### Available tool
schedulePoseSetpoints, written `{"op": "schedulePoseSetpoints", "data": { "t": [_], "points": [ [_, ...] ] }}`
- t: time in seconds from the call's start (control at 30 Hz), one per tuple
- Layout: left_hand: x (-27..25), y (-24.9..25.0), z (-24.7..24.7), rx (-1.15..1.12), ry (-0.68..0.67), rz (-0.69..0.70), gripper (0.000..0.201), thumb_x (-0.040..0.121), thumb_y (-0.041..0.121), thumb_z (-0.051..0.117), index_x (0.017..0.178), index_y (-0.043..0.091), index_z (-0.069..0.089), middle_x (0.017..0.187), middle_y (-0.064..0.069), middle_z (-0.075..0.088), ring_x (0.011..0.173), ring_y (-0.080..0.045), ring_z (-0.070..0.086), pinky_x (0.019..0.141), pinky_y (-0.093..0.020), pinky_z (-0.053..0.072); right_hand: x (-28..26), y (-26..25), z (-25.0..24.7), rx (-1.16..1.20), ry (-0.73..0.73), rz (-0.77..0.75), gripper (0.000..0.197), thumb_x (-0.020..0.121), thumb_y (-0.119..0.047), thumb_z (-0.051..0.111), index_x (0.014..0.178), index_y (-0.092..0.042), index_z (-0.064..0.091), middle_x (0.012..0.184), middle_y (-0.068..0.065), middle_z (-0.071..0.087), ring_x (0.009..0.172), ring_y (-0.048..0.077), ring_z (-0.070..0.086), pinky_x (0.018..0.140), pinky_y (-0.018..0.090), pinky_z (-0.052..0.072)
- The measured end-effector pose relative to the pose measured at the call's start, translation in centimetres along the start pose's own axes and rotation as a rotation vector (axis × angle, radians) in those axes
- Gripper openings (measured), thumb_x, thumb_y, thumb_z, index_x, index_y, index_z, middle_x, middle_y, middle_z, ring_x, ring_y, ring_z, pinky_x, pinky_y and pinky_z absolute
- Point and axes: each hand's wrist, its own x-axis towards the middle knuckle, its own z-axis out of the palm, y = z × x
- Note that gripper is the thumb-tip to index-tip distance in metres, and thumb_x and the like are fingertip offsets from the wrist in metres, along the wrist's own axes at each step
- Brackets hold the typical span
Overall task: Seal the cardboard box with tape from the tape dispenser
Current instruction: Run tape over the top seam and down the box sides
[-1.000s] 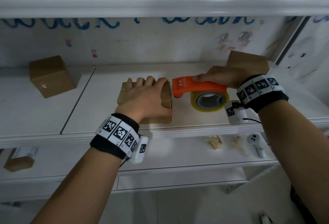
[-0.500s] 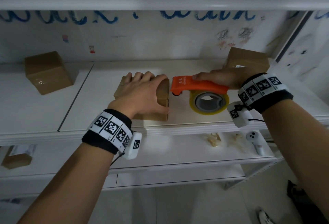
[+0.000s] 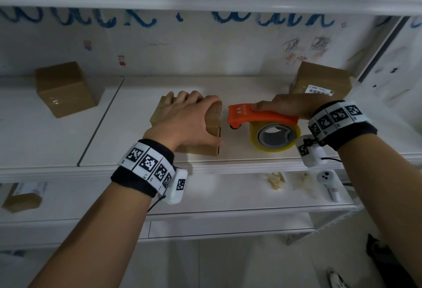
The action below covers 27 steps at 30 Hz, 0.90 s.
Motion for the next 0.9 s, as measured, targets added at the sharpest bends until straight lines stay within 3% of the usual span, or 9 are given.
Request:
{"op": "schedulePoseSetpoints", "data": {
  "t": [0.13,0.2,0.33,0.47,0.53,0.67,0.83,0.9],
  "points": [
    [0.0,0.1,0.1,0.001,0.007,0.002,0.11,0.057,0.095,0.057,0.152,0.051,0.022,0.15,0.006,0.044,0.14,-0.026,0.039,0.12,-0.055,0.021,0.2,-0.3,0.3,-0.049,0.006,0.007,0.082,0.08,-0.086,0.047,0.097,-0.011,0.075,0.092,0.011,0.077,0.089,0.029,0.074,0.102,0.044,0.054],
    [0.0,0.1,0.1,0.008,0.009,0.002,0.109,0.058,0.095,0.057,0.152,0.051,0.022,0.149,0.006,0.044,0.139,-0.026,0.039,0.12,-0.056,0.022,0.2,-0.7,0.3,-0.07,-0.004,0.012,0.089,0.071,-0.091,0.047,0.097,-0.011,0.075,0.094,0.012,0.077,0.093,0.03,0.074,0.102,0.045,0.054],
    [0.1,0.1,0.1,0.007,0.009,0.0,0.109,0.058,0.095,0.057,0.151,0.051,0.021,0.149,0.006,0.045,0.139,-0.025,0.039,0.119,-0.055,0.022,0.0,-0.9,0.4,-0.088,-0.031,0.005,0.088,0.064,-0.092,0.047,0.089,-0.013,0.075,0.086,0.008,0.076,0.081,0.024,0.072,0.092,0.037,0.055],
    [0.1,0.1,0.1,0.001,0.015,0.001,0.108,0.058,0.095,0.057,0.15,0.052,0.022,0.148,0.007,0.045,0.139,-0.025,0.039,0.12,-0.055,0.021,0.2,-1.1,0.4,-0.094,-0.051,-0.01,0.113,0.034,-0.104,0.049,0.093,-0.012,0.076,0.096,0.013,0.078,0.096,0.031,0.074,0.098,0.042,0.055],
    [0.1,0.1,0.2,-0.006,0.018,0.005,0.107,0.058,0.094,0.058,0.15,0.052,0.023,0.147,0.007,0.045,0.138,-0.025,0.04,0.12,-0.055,0.021,0.3,-1.3,0.2,-0.122,-0.058,-0.008,0.116,0.029,-0.107,0.048,0.093,-0.014,0.076,0.098,0.013,0.078,0.097,0.03,0.074,0.101,0.043,0.055],
    [0.2,0.1,0.4,-0.019,0.022,0.012,0.106,0.058,0.092,0.06,0.15,0.051,0.024,0.144,0.007,0.046,0.136,-0.025,0.041,0.119,-0.055,0.02,0.1,-2.0,-0.5,-0.141,-0.059,0.015,0.098,0.05,-0.094,0.049,0.098,-0.012,0.075,0.101,0.012,0.077,0.101,0.03,0.072,0.102,0.041,0.053],
    [0.3,0.0,0.6,-0.028,0.028,0.019,0.105,0.056,0.091,0.06,0.148,0.052,0.026,0.14,0.007,0.046,0.133,-0.025,0.042,0.118,-0.056,0.021,0.1,-2.6,-0.8,-0.204,-0.059,0.033,0.104,0.048,-0.097,0.048,0.102,-0.013,0.076,0.103,0.012,0.077,0.099,0.028,0.073,0.101,0.042,0.054],
    [0.3,0.1,0.7,-0.032,0.03,0.018,0.104,0.055,0.091,0.06,0.147,0.053,0.027,0.139,0.007,0.046,0.132,-0.025,0.042,0.116,-0.054,0.021,-0.1,-2.9,-0.9,-0.236,-0.053,0.043,0.099,0.054,-0.096,0.047,0.1,-0.013,0.076,0.102,0.011,0.077,0.099,0.027,0.073,0.099,0.039,0.053]
  ]
}}
